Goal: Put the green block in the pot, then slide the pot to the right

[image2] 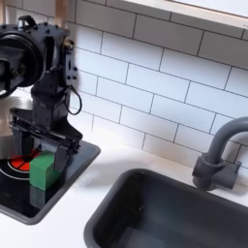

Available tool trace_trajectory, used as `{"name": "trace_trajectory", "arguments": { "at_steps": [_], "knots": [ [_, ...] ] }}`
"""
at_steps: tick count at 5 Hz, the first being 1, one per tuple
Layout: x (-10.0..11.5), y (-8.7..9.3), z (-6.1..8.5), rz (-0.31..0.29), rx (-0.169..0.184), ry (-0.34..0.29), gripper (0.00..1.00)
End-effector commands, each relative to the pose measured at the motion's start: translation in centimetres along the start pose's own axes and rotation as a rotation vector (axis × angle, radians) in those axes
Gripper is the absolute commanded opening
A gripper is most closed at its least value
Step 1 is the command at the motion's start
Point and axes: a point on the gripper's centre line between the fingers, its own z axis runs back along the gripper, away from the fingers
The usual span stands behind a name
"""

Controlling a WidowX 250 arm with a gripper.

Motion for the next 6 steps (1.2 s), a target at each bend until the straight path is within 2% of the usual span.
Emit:
{"name": "trace_trajectory", "arguments": {
  "at_steps": [1, 3, 4, 6],
  "knots": [
    [0.3, -0.3, -1.1, 0.003, -0.01, 0.027, 1.0],
    [0.1, -0.4, -2.4, 0.009, -0.023, 0.064, 1.0],
    [0.3, -0.4, -2.3, 0.001, -0.015, 0.058, 1.0],
    [0.0, -0.4, -3.2, -0.005, -0.033, 0.08, 1.0]
  ]
}}
